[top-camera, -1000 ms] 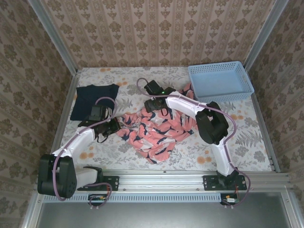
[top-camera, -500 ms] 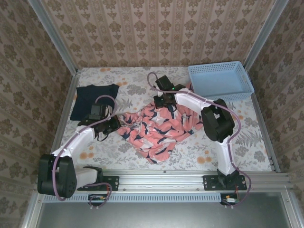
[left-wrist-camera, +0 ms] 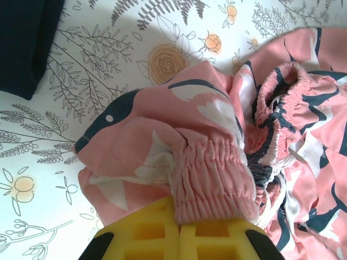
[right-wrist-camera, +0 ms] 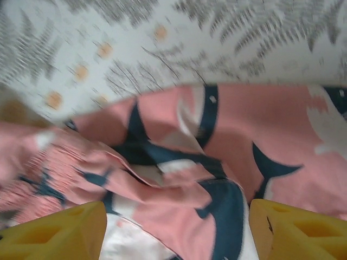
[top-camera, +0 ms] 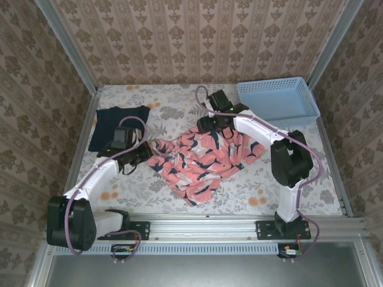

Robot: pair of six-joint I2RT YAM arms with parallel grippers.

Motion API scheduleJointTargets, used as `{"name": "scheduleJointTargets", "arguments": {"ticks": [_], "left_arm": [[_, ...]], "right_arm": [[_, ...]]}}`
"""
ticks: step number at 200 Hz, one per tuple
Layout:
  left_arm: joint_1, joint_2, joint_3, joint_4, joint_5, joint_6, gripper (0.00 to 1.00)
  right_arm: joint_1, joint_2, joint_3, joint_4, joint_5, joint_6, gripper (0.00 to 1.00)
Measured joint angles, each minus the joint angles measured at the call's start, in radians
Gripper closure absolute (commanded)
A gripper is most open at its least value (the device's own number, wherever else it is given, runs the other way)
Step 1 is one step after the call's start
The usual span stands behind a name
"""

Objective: Fold and stack the mixed laundry pile

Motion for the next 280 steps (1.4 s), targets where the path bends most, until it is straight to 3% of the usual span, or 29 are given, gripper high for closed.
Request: {"name": "scheduleJointTargets", "arguments": {"ticks": [26, 38, 48, 59, 63, 114, 149, 199, 219, 249, 280], "left_arm": [[0.004, 0.000, -0.001, 0.001, -0.004, 0.000, 1.00], [0.004, 0.002, -0.004, 0.002, -0.004, 0.000, 1.00], [0.004, 0.003, -0.006, 0.001, -0.004, 0.000, 1.00], [0.004, 0.005, -0.009, 0.002, -0.004, -0.003, 1.00], [0.004, 0.006, -0.010, 0.002, -0.004, -0.003, 1.00], [0.003, 0.005, -0.012, 0.007, 0.005, -0.011, 1.00], [-0.011, -0.045, -0.006, 0.019, 0.077, -0.027, 1.00], [-0.063, -0.232, 0.152, 0.126, 0.318, -0.038, 1.00], [-0.113, -0.253, 0.239, 0.175, 0.422, -0.045, 1.00], [-0.198, -0.224, 0.326, 0.277, 0.573, -0.088, 1.00], [-0.283, -0.163, 0.385, 0.345, 0.669, -0.138, 1.00]], "right_arm": [[-0.032, 0.033, -0.038, -0.026, 0.016, -0.018, 0.30], [-0.043, 0.054, -0.043, -0.033, 0.022, -0.027, 0.36], [-0.051, 0.073, -0.043, -0.032, 0.026, -0.027, 0.54], [-0.055, 0.093, -0.041, -0.032, 0.025, -0.035, 0.91], [-0.056, 0.101, -0.039, -0.032, 0.025, -0.034, 1.00], [-0.056, 0.090, 0.057, -0.046, 0.005, -0.032, 1.00], [-0.053, -0.129, 0.153, -0.056, 0.037, -0.042, 1.00], [-0.053, -0.642, 0.127, 0.096, 0.135, -0.064, 1.00], [-0.053, -0.780, 0.108, 0.142, 0.162, -0.071, 1.00], [-0.055, -0.859, 0.097, 0.201, 0.216, -0.092, 1.00], [-0.088, -0.800, 0.104, 0.249, 0.252, -0.105, 1.00]]}}
